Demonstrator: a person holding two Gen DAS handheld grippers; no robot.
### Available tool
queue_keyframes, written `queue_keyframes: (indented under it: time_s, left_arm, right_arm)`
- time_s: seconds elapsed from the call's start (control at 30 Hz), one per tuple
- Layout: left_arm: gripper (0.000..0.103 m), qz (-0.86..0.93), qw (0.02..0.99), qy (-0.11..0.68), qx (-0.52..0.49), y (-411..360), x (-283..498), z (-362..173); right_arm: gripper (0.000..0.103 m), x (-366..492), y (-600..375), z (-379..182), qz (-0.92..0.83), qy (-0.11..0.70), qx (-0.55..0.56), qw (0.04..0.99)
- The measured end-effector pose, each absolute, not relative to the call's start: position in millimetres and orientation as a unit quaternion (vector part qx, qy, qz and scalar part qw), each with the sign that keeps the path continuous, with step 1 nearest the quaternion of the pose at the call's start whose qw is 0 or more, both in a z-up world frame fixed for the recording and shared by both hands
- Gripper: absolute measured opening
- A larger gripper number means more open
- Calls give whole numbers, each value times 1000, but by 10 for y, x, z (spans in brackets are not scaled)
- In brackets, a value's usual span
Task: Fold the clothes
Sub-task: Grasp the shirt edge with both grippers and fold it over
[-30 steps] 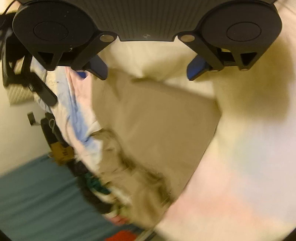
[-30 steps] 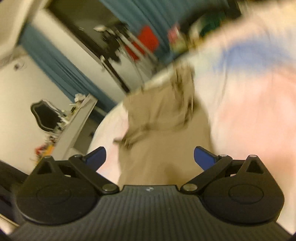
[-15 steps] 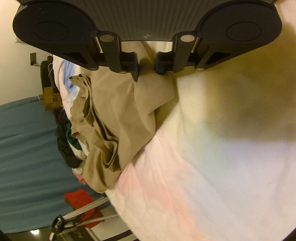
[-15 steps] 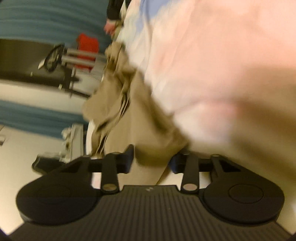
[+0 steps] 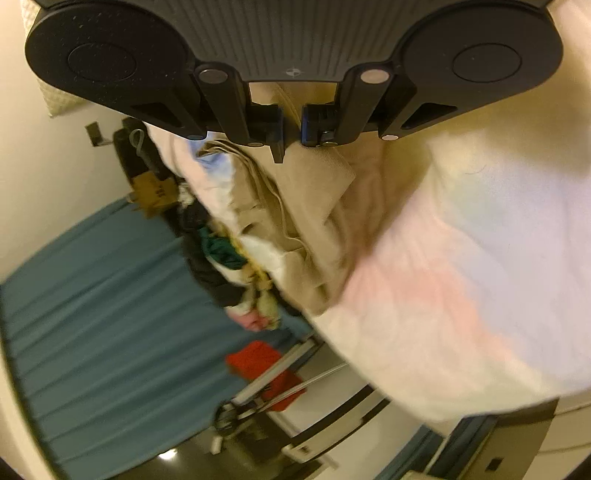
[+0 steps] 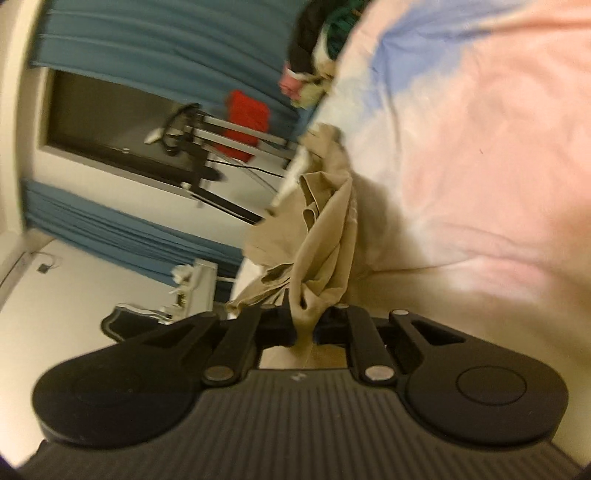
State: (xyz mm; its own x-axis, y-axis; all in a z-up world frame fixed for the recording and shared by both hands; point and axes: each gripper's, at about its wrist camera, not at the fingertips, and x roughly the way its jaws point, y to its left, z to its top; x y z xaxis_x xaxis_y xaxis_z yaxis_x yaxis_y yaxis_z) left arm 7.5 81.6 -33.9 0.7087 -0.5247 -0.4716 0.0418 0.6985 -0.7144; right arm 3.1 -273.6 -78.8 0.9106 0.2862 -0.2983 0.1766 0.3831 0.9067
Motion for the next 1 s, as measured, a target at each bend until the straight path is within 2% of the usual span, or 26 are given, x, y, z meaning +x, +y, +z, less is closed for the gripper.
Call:
queue_keyframes:
  time_s: [0.33,0.5,0.73,0.87,1.0]
  left_arm:
    - [8,-183,845,323,-384,1075,-1342,-242]
    - [8,-185,831,334,-405,1187,-1506,-259]
    - [9,-195,860,293,-369,913,-516,223]
    - [9,-178,878,294,-333,635,224,90]
    - [9,-161,893,295,-297,365,943,-53]
  right_arm:
    - [11,-1444,-2451,-582,43,172,514,839]
    - [11,-1714,-2396,-466,33,190,489,851]
    - [11,-844,-2578,-67,23,188,485,854]
    - [11,-32,-2750,24,0,195,495,847]
    - [11,557,-2877,-265,-14,219,496,840]
